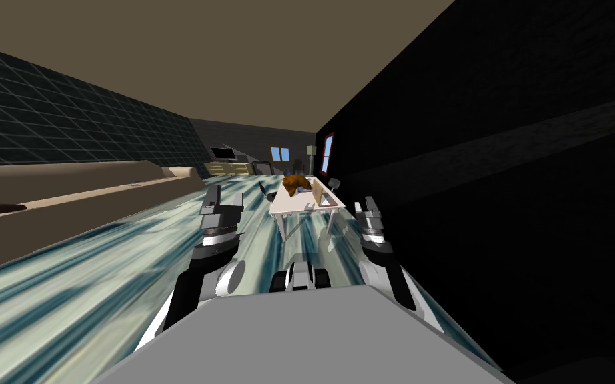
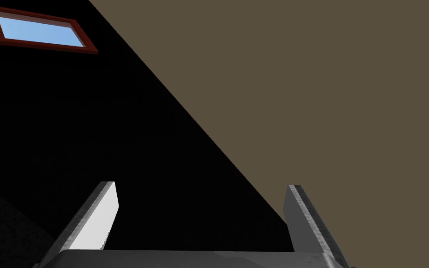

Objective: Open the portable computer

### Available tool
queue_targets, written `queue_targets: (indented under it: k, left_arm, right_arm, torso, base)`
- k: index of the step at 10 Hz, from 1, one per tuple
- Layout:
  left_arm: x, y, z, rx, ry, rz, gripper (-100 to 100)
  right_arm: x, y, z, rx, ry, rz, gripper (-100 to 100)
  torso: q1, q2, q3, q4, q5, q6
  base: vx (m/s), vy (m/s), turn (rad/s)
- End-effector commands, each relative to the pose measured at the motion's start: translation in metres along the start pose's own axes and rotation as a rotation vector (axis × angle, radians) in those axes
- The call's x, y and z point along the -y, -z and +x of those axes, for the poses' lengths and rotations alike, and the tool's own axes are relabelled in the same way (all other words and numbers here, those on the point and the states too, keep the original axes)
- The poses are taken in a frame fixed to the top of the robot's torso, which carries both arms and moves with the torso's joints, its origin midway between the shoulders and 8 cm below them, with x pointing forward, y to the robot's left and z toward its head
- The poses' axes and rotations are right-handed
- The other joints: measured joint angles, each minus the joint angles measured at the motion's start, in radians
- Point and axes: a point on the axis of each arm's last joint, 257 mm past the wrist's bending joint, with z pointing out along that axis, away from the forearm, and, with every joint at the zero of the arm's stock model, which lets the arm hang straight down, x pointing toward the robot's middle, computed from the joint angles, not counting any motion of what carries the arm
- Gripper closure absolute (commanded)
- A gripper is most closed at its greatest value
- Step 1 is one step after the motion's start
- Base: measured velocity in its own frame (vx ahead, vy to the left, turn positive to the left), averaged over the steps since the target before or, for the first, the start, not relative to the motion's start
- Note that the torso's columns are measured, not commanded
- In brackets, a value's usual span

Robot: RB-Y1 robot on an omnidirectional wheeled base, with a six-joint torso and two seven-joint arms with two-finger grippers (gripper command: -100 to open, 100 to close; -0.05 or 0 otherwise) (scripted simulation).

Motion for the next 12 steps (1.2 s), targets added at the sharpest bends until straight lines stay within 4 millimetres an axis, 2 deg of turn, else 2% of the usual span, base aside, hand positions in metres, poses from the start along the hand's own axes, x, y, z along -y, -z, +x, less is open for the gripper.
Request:
queue_targets:
  k: [1,7,12]
  left_arm:
    - [0.000,0.000,0.000,0.000,0.000,0.000,0]
    - [0.000,0.000,0.000,0.000,0.000,0.000,0]
    - [0.000,0.000,0.000,0.000,0.000,0.000,0]
  right_arm:
    - [0.013,0.002,0.008,-0.075,0.112,0.025,-100]
    - [0.054,0.011,0.016,-0.254,0.437,0.077,-100]
    - [0.094,0.022,0.010,-0.415,0.755,0.107,-100]
  torso:
    - [0.000,0.000,0.000,0.000,0.000,0.000]
    - [0.000,0.001,0.001,0.001,0.000,0.000]
    - [-0.002,0.001,0.001,0.000,0.000,0.000]
  base:
    - [0.062,0.070,-0.005]
    - [0.079,0.087,-0.007]
    - [0.100,0.094,-0.008]
